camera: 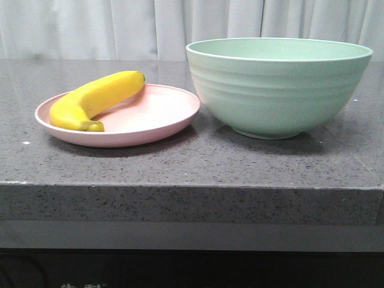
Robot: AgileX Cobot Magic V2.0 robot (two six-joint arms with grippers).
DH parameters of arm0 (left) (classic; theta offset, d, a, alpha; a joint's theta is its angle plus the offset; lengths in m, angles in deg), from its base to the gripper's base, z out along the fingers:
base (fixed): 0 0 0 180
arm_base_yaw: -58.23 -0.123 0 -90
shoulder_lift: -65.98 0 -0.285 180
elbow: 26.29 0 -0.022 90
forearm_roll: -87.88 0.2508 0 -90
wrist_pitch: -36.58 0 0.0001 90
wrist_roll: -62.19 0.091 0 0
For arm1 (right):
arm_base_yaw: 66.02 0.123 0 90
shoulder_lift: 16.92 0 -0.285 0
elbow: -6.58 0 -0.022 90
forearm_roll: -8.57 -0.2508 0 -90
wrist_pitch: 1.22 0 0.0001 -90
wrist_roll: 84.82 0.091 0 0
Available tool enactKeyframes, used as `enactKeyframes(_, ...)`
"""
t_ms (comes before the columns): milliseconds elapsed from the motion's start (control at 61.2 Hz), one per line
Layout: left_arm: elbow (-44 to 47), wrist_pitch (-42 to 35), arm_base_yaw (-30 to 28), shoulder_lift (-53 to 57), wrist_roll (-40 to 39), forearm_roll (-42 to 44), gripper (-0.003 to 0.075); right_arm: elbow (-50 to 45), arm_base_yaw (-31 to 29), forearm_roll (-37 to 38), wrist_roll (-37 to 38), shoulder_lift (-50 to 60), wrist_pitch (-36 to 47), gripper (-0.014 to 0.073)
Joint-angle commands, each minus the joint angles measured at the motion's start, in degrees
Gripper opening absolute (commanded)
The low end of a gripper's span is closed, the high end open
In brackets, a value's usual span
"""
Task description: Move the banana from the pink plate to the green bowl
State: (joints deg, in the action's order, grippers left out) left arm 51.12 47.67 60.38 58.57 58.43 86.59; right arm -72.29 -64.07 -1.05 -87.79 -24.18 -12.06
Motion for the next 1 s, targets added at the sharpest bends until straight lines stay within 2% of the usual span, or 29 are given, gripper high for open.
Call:
enactKeyframes(0, 0.3, -6.4, -0.1, 1.2, -0.1, -0.3, -0.0018, 0.3, -0.1, 0.5, 0.2, 1.4, 5.6, -0.0068)
enactKeyframes(163, -0.2, -11.9, -0.1, 1.2, -0.1, -2.8, -0.0018, 0.4, -0.1, 0.4, 0.2, 1.4, 8.9, -0.0068)
enactKeyframes(245, -2.4, -11.1, -0.1, 1.0, -0.1, -3.2, -0.0018, 1.4, -0.1, 0.4, 0.2, 1.4, 10.5, -0.0068)
enactKeyframes(327, -6.9, -5.8, -0.1, -0.5, -0.1, -2.4, -0.0018, 4.2, -0.1, 0.4, 0.2, 1.2, 8.1, -0.0068)
enactKeyframes(425, -12.4, -3.8, 0.0, -4.7, -0.1, 0.1, -0.0018, 10.0, -0.1, 0.4, 0.2, -0.8, 1.9, -0.0057)
enactKeyframes(653, -23.7, -3.4, 0.0, -22.8, -0.1, 1.3, -0.0018, 25.4, -0.1, 0.4, 0.2, -16.5, -5.7, -0.0057)
enactKeyframes(833, -25.3, -5.3, 0.0, -29.5, -0.1, 0.8, -0.0013, 28.7, -0.1, 0.5, 0.1, -23.2, -6.2, -0.0057)
enactKeyframes(898, -25.3, -5.5, 0.0, -29.8, -0.1, 0.8, 0.0028, 28.7, -0.1, 0.5, 0.1, -23.7, -6.4, -0.0035)
enactKeyframes(964, -25.3, -6.1, 0.0, -29.8, -0.1, 0.8, 0.013, 28.7, -0.1, 0.5, 0.1, -23.7, -6.4, 0.0052)
enactKeyframes(980, -25.3, -6.3, 0.0, -29.8, -0.1, 0.8, 0.0176, 28.7, -0.1, 0.5, 0.1, -23.7, -6.4, 0.008)
